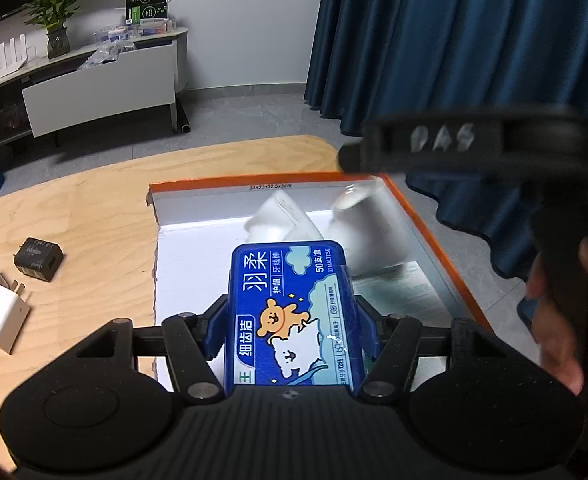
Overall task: Organize rigid objects
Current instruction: 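Open both tools to drop the tin and adapter into the box, then move both tools back toward the white charger cube and glass bottle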
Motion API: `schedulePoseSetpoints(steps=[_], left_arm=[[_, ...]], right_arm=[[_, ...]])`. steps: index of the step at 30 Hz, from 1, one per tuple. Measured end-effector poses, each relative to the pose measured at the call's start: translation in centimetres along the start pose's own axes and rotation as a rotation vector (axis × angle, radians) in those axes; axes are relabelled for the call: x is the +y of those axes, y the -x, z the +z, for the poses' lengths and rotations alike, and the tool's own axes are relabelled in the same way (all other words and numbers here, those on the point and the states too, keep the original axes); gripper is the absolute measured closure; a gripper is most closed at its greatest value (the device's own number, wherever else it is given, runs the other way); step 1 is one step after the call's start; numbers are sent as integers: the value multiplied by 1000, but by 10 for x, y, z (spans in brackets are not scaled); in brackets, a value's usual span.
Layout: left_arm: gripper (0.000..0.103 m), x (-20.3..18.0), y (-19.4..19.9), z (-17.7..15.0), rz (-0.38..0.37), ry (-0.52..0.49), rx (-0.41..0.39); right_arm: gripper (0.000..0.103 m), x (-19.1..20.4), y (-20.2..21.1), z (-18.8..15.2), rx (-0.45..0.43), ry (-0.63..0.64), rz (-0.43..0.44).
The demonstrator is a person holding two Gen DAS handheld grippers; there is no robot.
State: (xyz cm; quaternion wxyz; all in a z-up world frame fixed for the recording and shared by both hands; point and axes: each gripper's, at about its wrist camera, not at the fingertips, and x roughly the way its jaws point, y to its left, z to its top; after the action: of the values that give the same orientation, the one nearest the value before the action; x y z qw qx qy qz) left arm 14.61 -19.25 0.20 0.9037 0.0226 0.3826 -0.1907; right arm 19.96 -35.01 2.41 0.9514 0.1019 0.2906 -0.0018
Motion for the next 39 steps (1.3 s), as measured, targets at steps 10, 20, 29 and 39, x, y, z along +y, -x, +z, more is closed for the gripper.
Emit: schedulePoseSetpoints(steps=[10, 20, 29, 39], left_arm=[[40, -12, -6, 5, -61, 3, 0], [11, -27, 2, 8, -121, 2, -30], [11, 3, 28, 5, 26, 61, -22], [10, 39, 60, -7, 139, 105, -27]], right_arm=[[17, -27, 48, -8, -88, -31, -99], [16, -29, 74, -14, -108, -45, -97], [16, -2, 78, -22, -86, -19, -36], [16, 44, 77, -40, -28, 47, 25]])
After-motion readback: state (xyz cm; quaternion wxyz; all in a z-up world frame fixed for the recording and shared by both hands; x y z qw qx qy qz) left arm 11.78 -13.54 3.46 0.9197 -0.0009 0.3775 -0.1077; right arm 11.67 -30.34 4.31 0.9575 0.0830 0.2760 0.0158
